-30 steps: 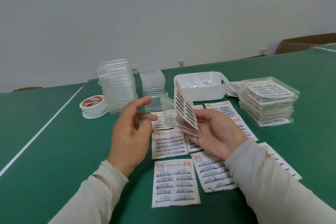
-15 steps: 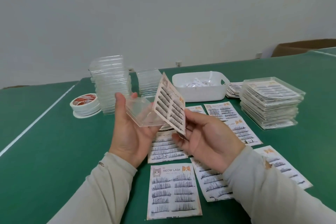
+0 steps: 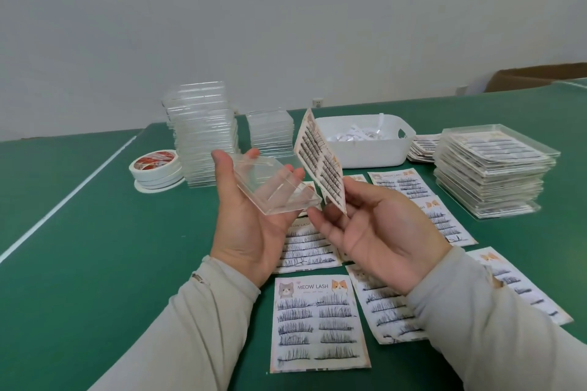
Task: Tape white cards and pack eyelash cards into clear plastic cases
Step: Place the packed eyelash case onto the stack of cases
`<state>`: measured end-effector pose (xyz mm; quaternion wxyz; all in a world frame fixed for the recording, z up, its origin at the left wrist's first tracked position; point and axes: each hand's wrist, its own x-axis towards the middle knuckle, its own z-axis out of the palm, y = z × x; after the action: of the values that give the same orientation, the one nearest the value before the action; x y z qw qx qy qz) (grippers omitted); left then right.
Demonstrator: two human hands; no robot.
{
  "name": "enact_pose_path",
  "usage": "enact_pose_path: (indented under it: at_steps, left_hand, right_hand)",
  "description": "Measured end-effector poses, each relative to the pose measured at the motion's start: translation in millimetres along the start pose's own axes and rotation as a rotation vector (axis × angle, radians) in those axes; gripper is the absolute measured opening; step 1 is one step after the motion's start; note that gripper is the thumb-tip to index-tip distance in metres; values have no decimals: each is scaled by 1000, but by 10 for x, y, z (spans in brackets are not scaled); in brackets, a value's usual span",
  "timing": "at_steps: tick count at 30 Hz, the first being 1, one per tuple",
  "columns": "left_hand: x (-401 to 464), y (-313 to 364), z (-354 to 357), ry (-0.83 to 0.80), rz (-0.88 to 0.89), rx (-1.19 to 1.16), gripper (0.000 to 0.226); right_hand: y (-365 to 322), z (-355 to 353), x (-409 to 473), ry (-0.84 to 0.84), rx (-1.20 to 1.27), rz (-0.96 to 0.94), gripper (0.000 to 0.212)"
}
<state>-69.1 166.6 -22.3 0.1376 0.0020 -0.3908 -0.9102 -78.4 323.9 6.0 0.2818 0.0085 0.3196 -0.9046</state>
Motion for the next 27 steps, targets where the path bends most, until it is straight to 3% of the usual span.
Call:
enact_pose_path:
  at_steps: [16, 22, 27]
  left_hand:
    - [-11, 13, -32, -124, -60, 47, 65]
    - [-30, 66, -76, -80, -178, 164, 79]
    - [-45, 79, -91, -106, -358, 215, 74]
  right_hand:
    - [-54, -13, -36, 0, -11, 20, 22]
    - [-181, -44, -35, -18, -21, -144, 19]
    - [-297, -76, -44, 23, -22, -271, 12]
